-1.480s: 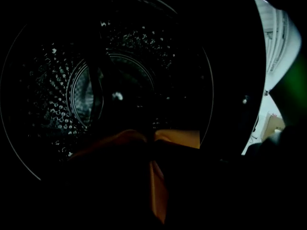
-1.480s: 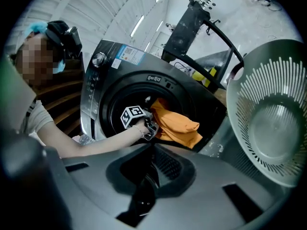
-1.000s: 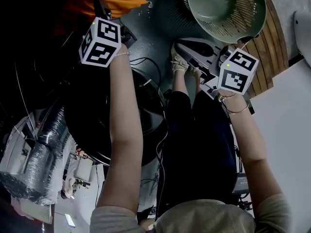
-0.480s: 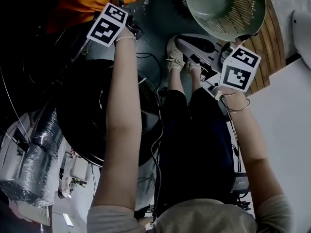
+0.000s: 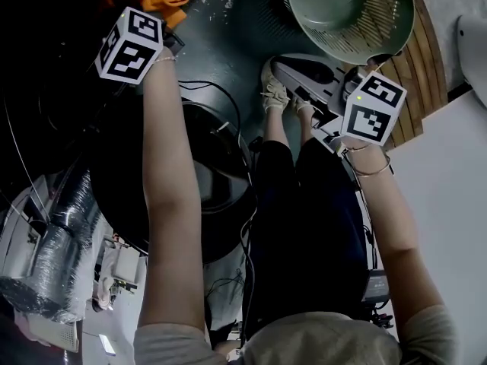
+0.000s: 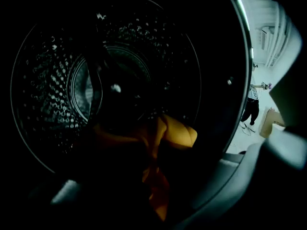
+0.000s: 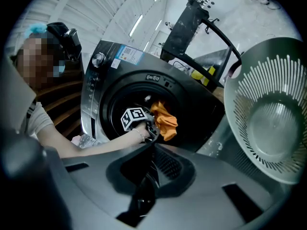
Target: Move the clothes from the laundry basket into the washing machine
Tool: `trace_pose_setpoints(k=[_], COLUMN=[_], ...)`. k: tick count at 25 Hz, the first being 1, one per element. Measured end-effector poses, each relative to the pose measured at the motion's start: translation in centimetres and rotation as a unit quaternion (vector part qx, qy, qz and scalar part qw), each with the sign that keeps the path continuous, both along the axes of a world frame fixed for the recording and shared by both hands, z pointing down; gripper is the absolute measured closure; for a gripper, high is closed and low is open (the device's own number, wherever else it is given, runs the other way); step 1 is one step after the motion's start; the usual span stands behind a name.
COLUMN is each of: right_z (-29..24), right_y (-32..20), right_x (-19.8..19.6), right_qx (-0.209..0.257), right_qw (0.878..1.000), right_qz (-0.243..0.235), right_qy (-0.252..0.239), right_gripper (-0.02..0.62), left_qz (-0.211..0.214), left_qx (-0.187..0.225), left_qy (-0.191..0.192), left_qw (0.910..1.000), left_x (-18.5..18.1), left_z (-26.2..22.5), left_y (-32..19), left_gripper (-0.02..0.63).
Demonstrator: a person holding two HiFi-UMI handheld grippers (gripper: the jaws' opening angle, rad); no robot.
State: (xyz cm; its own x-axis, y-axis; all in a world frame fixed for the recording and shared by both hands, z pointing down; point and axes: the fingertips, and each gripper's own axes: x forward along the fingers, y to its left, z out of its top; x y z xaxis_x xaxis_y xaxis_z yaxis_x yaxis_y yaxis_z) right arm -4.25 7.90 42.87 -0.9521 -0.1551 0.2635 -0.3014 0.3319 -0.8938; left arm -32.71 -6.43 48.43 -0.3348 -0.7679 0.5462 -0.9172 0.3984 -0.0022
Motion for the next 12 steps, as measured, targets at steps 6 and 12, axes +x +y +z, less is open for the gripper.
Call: trace_pose_setpoints(k=[6,12], right_z=[0.0,0.1], right_y=[0.1,0.4], right_x=[-0.4,-0.6], right_qx=[0.001,-0.004], right_qw=[1.000,1.000], right_qz=[0.000,0.003], right_qy=[-0.007,-0.010], right_gripper=[0.574,0.574], left_qz=[-0.020,-0.052], left_qx=[0.053,0.016], left_qy=[-0.040,0.029], left_qw=[0.9976,0.9981], left_x=[-3.7,-2.2], left_z=[-3.9,0.2], left_y=[-3.5,-0.4], left_gripper=[0.532,0.392])
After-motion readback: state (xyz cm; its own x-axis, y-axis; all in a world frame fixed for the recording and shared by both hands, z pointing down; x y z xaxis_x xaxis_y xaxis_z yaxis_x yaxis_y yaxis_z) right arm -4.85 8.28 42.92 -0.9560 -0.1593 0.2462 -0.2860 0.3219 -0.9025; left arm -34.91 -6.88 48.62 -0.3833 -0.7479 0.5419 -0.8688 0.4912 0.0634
